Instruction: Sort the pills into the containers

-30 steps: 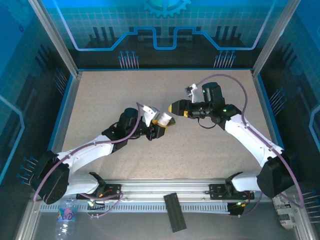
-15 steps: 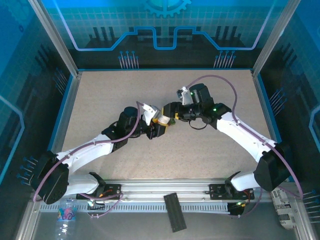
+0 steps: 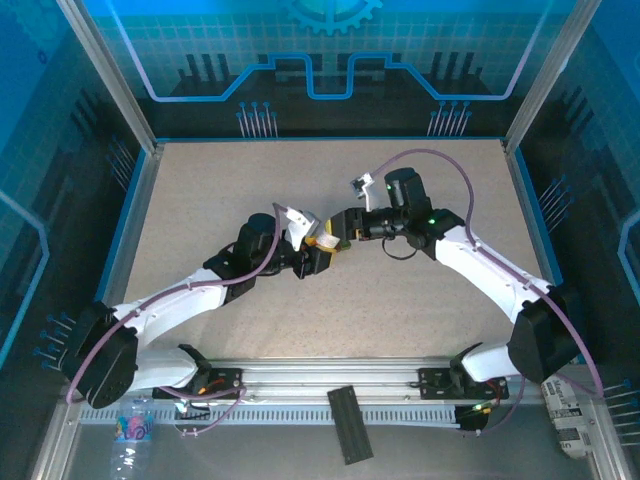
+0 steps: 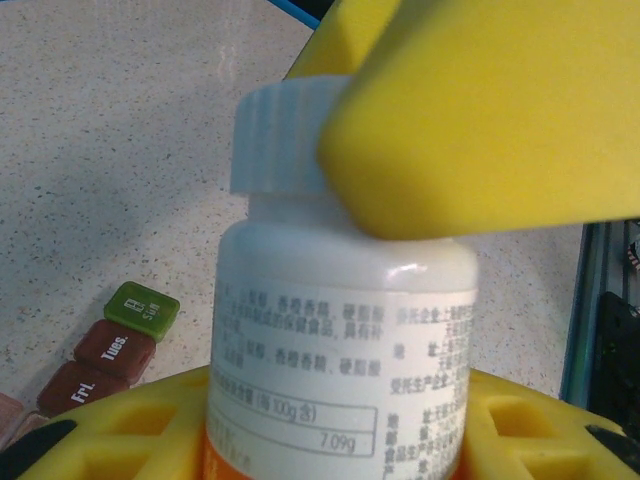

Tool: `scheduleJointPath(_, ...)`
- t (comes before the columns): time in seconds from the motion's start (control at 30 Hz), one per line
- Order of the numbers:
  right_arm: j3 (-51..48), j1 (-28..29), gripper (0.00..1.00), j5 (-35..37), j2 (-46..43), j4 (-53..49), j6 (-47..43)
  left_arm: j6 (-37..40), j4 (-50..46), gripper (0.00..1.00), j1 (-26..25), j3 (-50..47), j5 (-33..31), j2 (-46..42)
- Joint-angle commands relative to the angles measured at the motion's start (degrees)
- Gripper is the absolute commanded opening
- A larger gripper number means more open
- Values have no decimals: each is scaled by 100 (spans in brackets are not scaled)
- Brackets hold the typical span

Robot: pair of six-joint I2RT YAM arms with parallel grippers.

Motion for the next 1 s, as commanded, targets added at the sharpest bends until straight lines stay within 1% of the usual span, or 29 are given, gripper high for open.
scheduleJointPath(0.0,-238,-275,52,-807,-188,332,-684,50,86,0,18,132,103,-40)
scheduleJointPath(0.03,-285,-317,52,-932,-213,399,-635,44,93,0,18,121,103,-45)
scheduleJointPath(0.07,-323,-339,54,-976,-264,465,-557,44,93,0,16,116,103,-40)
scheduleJointPath(0.1,-349,-348,58,-994,-292,496,-520,37,93,0,23,119,103,-43)
scheduleJointPath(0.17,-411,-371,73,-871,-438,560,-260,29,87,0,21,109,95,-42)
scheduleJointPath(0.23,-510,-437,78,-719,-581,684,150,46,86,0,21,102,78,-48)
scheduleJointPath(0.33,-654,-498,78,-536,-713,1075,1044,55,75,0,18,103,60,-49)
scheduleJointPath(0.4,-563,-483,78,-218,-686,835,1479,62,58,0,19,115,59,-49)
scheduleJointPath(0.47,-394,-400,77,233,-628,426,1702,70,54,0,20,121,59,-40)
scheduleJointPath(0.6,-105,-197,77,613,-465,76,1758,68,53,0,18,133,48,-31)
scheduleJointPath(0.73,79,-23,74,667,-241,91,1757,47,64,0,19,153,58,-14)
scheduleJointPath(0.9,217,192,67,619,-3,148,1756,21,64,0,16,180,68,13)
scheduleJointPath(0.97,234,270,62,606,68,165,1754,26,71,0,17,173,62,13)
